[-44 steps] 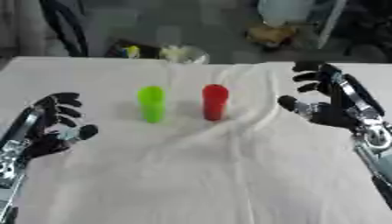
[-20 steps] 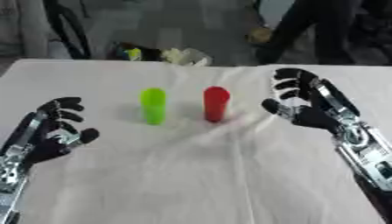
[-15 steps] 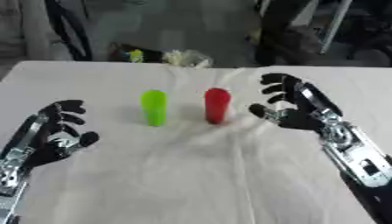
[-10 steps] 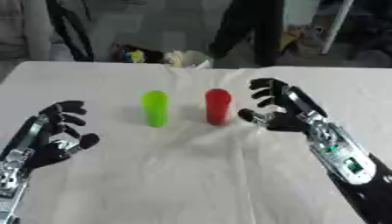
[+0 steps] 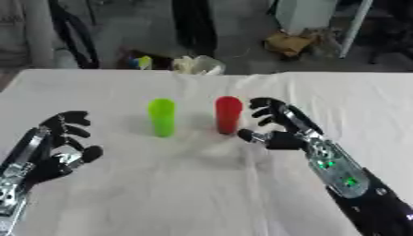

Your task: Pour the contents of one cup into another cup.

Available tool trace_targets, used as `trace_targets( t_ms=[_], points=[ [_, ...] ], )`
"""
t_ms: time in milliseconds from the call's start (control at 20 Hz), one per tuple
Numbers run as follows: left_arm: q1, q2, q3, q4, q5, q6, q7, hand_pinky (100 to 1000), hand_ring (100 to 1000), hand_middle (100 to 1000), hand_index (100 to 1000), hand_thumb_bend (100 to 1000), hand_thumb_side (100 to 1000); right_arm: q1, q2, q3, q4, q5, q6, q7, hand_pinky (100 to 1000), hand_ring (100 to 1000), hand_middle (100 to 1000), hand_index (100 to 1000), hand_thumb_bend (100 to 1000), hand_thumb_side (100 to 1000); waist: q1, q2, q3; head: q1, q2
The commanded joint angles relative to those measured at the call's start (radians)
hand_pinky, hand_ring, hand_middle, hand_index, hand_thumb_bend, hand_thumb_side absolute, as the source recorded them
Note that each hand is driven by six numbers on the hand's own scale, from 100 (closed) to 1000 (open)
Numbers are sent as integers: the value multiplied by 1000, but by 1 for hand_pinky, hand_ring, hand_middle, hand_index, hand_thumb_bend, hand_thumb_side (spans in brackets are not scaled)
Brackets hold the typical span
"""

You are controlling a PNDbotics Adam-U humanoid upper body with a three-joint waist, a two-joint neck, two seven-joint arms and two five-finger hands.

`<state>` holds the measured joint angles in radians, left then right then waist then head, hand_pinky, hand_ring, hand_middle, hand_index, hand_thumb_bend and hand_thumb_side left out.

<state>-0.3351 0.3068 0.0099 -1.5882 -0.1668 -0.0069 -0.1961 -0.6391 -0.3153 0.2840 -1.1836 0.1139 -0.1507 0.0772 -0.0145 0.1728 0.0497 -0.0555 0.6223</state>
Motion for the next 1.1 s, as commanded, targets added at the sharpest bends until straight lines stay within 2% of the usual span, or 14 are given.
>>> trace_targets(
  t_ms=[50, 550, 850, 1100],
  points=[
    [-22, 5, -4, -22, 10, -3, -6, 523, 648, 679, 827, 1000, 560, -29, 3, -11, 7, 20, -7, -8, 700, 771, 784, 880, 630, 431, 6, -10, 8, -10, -15],
    [-30, -8, -11, -25, 12, -3, -10, 521, 664, 681, 825, 1000, 568, -59, 55, -26, 96, 115, -32, -59, 750, 813, 813, 891, 642, 440, 16, -9, 29, -31, -28],
    [-32, -12, -15, -25, 13, -3, -11, 521, 664, 681, 825, 1000, 571, -74, 70, -41, 140, 178, -37, -96, 769, 826, 818, 895, 650, 449, 19, -9, 36, -38, -30],
    [-33, -14, -17, -23, 13, -3, -11, 520, 664, 681, 825, 1000, 579, -86, 75, -55, 170, 238, -32, -137, 821, 860, 841, 909, 668, 465, 20, -8, 39, -44, -32]
  ],
)
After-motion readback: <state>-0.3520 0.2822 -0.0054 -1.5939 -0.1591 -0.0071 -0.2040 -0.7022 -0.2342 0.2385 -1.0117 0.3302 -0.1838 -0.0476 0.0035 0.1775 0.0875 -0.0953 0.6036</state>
